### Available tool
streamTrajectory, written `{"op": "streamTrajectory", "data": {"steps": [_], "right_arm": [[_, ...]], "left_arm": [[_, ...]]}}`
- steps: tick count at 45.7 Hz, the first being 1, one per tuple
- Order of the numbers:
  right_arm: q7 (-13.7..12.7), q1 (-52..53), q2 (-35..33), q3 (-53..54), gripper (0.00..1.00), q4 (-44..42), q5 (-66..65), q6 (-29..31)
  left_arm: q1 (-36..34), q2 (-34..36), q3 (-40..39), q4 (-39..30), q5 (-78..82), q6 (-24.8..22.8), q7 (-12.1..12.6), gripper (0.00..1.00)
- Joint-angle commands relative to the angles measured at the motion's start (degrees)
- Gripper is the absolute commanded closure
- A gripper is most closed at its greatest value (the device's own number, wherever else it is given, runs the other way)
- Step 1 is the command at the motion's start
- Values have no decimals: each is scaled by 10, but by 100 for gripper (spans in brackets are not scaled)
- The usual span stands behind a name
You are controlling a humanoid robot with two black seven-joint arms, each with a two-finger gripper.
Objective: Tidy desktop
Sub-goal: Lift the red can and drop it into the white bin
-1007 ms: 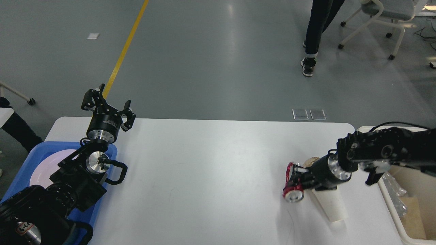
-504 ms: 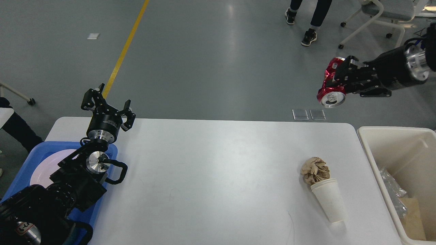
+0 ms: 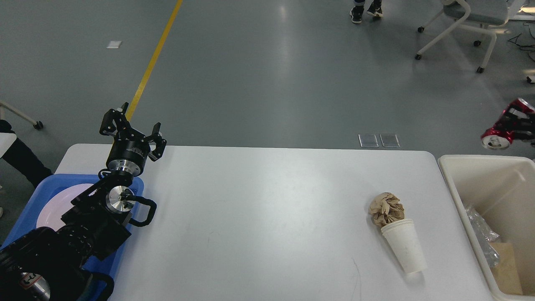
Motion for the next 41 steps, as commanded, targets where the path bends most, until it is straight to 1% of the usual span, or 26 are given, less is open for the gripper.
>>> {"op": "streamTrajectory", "data": {"steps": [1,2,3,4,6,7,10,15,22,25,32,35,41], "right_arm": [[1,-124,19,4,77,-43,1,-86],[1,-144,30,3,70,-54,1,-92],[1,-164,41,1,58,-66,1,-96],[1,-182,49,1,43,-80,1,-102],[2,-214,63,2,8,-113,1,-105],[3,-225,70,3,0,-127,1,-105],[3,-251,84,6,0,-148,1,-104],[3,-269,92,7,0,-149,1,-102],[3,-260,97,6,0,-141,1,-94],[3,-238,107,4,0,-126,1,-90],[1,-93,109,-27,0,-21,-9,-83],[1,-22,116,-65,0,27,-12,-83],[1,134,158,-154,0,136,-15,-75]], "left_arm": [[0,0,0,0,0,0,0,4],[0,0,0,0,0,0,0,4],[0,0,0,0,0,0,0,4],[0,0,-1,0,0,0,0,4],[0,0,-1,0,0,0,0,4],[0,0,-1,0,0,0,0,4],[0,0,0,0,0,0,0,4],[0,0,-1,0,0,0,0,4],[0,0,0,0,0,0,0,4],[0,0,0,0,0,0,0,4],[0,0,0,0,0,0,0,4],[0,0,0,0,0,0,0,4],[0,0,0,0,0,0,0,4]]}}
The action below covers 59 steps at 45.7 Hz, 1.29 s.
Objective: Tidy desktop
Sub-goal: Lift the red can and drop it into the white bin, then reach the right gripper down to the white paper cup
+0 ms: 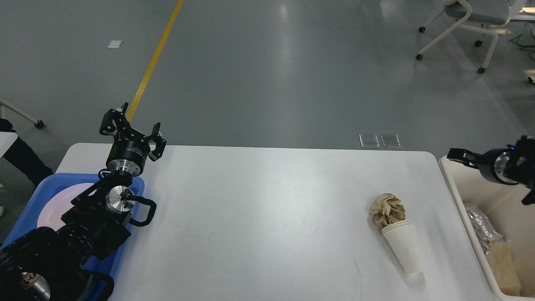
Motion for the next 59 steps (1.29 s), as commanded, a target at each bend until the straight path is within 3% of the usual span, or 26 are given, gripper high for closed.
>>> {"op": "streamTrajectory", "data": {"steps": [1,6,9,14,22,30,43,51,59], "right_arm": [[0,155,34,-76,0,109,-2,14],[0,276,58,-94,0,179,1,100],[0,331,75,-95,0,190,4,200],[0,386,105,-95,0,191,5,320],[0,462,114,-98,0,248,3,400],[-1,476,113,-105,0,285,1,392],[-2,303,116,-107,0,278,-31,310],[-4,230,157,-106,0,278,-134,267],[-5,184,183,-102,0,272,-151,227]], "left_arm": [[0,0,0,0,0,0,0,4],[0,0,0,0,0,0,0,4],[0,0,0,0,0,0,0,4],[0,0,0,0,0,0,0,4],[0,0,0,0,0,0,0,4],[0,0,0,0,0,0,0,4],[0,0,0,0,0,0,0,4],[0,0,0,0,0,0,0,4],[0,0,0,0,0,0,0,4]]}}
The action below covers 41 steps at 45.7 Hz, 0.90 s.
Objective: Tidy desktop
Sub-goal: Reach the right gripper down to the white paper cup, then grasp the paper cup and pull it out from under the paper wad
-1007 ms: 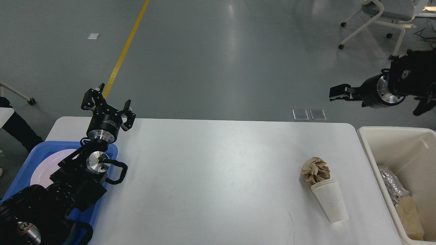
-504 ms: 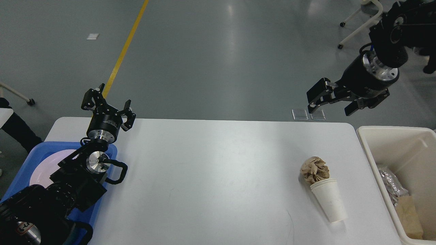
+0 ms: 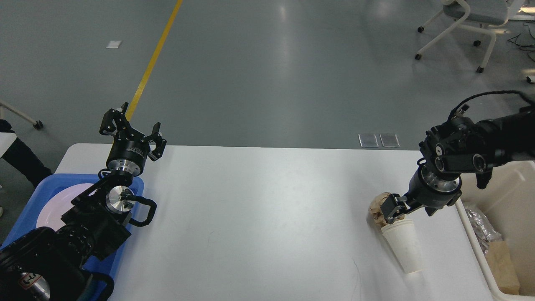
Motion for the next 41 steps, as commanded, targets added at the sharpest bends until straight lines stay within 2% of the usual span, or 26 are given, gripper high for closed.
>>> {"op": "streamTrajectory", "data": {"steps": [1,12,30,32,35,39,41], "right_arm": [[-2,-35,17,2,0,-8,-8,-23],[-2,-153,52,-1,0,-101,-7,-79],[-3,-254,64,-1,2,-196,-6,-91],[-3,-254,64,-1,7,-194,-6,-101],[-1,-253,59,1,21,-191,-5,-129],[3,-250,46,0,24,-182,-6,-170],[3,-246,41,-1,31,-176,-6,-170]], "left_arm": [[0,0,0,0,0,0,0,4],[0,0,0,0,0,0,0,4],[0,0,0,0,0,0,0,4],[0,0,0,0,0,0,0,4],[0,0,0,0,0,0,0,4],[0,0,0,0,0,0,0,4],[0,0,-1,0,0,0,0,4]]}}
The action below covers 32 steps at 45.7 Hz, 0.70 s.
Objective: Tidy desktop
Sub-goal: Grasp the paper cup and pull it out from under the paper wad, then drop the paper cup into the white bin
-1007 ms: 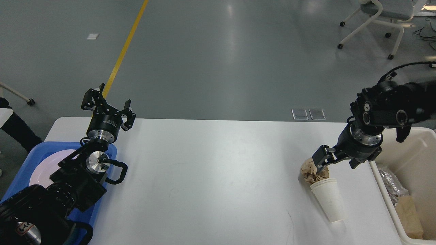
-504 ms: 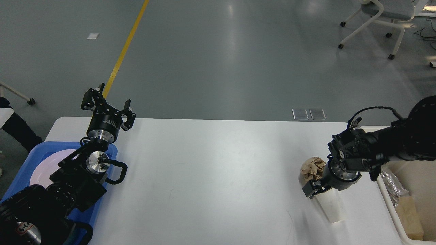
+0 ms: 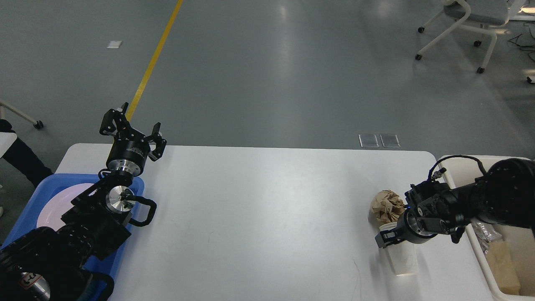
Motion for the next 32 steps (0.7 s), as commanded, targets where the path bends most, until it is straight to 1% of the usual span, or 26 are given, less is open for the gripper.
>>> {"op": "streamTrajectory", "data": {"steps": [1,2,3,8,9,15,18,22,28,32], "right_arm": [[5,10,-16,-2,36,15,0,-24],[5,13,-20,-2,41,19,0,-24],[5,15,-22,-3,48,22,0,-24],[5,36,-35,-20,97,38,-11,-20],[5,42,-36,-28,100,41,-19,-17],[5,82,-39,-61,100,70,-55,-10],[6,116,-58,-66,100,95,-55,-9],[10,186,-106,-63,100,141,-56,-4],[14,332,-180,-50,100,209,-56,11],[15,412,-228,-20,100,218,-56,31]], "left_arm": [[0,0,0,0,0,0,0,4],[0,0,0,0,0,0,0,4],[0,0,0,0,0,0,0,4],[0,0,0,0,0,0,0,4],[0,0,0,0,0,0,0,4],[0,0,0,0,0,0,0,4],[0,0,0,0,0,0,0,4],[0,0,0,0,0,0,0,4],[0,0,-1,0,0,0,0,4],[0,0,0,0,0,0,0,4]]}}
